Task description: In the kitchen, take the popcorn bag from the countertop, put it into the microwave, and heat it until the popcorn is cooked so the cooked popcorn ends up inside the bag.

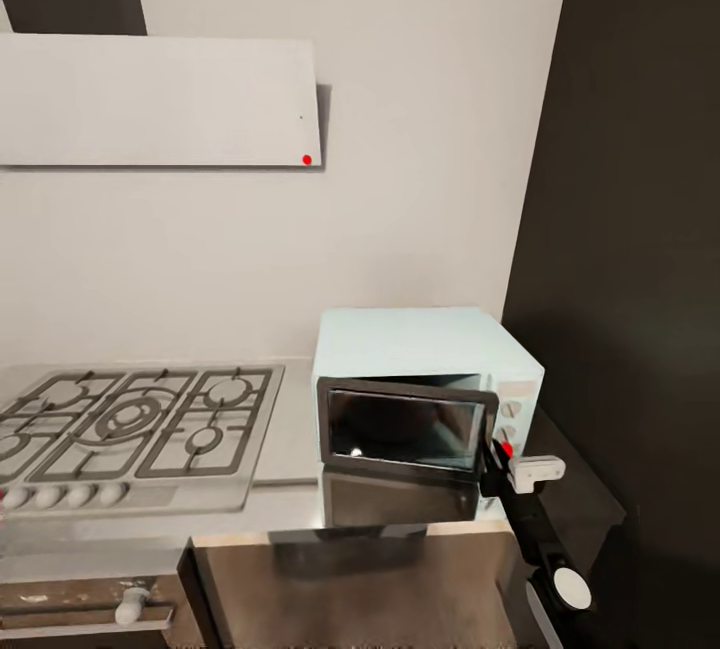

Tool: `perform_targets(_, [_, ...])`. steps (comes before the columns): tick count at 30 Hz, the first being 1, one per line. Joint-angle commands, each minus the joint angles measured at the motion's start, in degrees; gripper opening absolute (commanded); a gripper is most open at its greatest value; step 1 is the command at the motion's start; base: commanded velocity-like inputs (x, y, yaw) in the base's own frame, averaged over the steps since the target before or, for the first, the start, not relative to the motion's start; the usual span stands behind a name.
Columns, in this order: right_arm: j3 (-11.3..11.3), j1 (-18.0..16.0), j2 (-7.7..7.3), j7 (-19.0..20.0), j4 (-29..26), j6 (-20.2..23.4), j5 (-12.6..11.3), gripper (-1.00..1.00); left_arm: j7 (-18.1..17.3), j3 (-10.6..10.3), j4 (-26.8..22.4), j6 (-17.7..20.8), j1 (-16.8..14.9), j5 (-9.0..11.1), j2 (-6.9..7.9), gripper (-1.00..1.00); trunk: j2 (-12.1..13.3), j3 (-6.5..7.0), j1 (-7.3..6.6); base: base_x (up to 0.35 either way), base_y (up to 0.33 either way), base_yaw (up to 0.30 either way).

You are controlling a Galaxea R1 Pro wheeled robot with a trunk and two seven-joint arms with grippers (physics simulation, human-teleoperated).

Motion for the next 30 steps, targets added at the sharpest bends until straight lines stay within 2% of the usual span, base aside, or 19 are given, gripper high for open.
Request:
perform_targets(1, [-0.8,-0.1,-0.06,-0.2,0.1,-0.2,-0.7,-1.00,0.2,0.1,0.0,0.0,0.0,0.0,-0.02,1.00,-0.1,-0.12,0.00,-0.247,0.000,0.000])
perform_targets(30, [-0.4,0.0,-0.06,-0.1,0.1,-0.5,-0.7,-1.00,0.2,0.1,-0.1,0.0,0.0,0.0,-0.02,1.00,-0.1,-0.12,0.00,-0.090,0.000,0.000])
